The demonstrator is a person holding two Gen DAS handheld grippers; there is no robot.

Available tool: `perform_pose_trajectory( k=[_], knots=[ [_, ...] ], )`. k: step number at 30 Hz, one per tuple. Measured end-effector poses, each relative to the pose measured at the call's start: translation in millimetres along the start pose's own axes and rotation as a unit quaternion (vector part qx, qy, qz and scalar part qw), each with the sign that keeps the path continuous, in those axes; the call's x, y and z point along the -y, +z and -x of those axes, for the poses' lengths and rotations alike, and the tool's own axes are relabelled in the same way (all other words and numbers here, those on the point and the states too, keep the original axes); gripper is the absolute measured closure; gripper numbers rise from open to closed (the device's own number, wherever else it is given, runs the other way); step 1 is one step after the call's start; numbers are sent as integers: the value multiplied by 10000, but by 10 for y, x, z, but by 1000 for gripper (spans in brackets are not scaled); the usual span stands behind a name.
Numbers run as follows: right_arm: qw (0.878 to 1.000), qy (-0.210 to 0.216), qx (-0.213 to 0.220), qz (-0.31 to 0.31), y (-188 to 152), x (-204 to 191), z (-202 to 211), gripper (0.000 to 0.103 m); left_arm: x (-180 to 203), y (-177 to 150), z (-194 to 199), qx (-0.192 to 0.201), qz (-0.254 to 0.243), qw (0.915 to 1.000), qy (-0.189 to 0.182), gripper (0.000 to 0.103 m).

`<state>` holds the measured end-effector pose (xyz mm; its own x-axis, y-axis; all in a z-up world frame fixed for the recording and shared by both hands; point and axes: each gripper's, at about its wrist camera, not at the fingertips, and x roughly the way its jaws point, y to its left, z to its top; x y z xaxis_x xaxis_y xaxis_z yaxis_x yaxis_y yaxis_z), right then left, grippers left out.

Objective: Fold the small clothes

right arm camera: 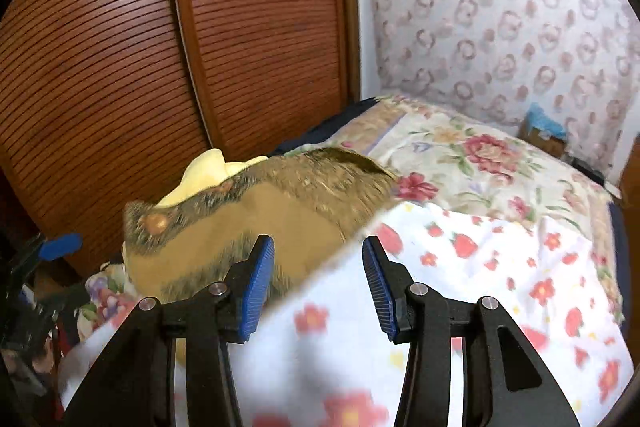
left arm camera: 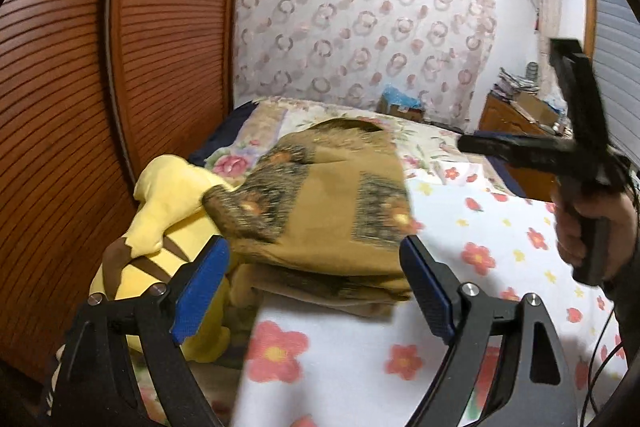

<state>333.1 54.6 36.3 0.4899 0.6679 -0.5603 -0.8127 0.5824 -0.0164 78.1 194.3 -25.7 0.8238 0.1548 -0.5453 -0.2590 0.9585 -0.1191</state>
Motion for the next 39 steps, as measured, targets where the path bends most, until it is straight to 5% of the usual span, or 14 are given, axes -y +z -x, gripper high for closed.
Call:
perform_pose_trajectory(
  k=[5, 16, 26, 39],
  knots=[
    [9991, -288, 156, -272, -456, -63, 671, 55, 337, -15, 131, 94, -243, 9994, -237, 16],
    [9919, -947, 518, -671, -1199, -345, 1859, 30, 1090, -118, 506, 261, -722, 9949, -655, 16],
    [9726, -1608, 1073, -1291, -1687, -563, 2727, 30, 1533, -68, 797, 492, -1003, 9912, -708, 16],
    [9531, -2192, 1579, -1362, -1906, -1136, 2970, 30, 1893, 121, 1062, 769, -1093, 9856, -1041, 16]
  ],
)
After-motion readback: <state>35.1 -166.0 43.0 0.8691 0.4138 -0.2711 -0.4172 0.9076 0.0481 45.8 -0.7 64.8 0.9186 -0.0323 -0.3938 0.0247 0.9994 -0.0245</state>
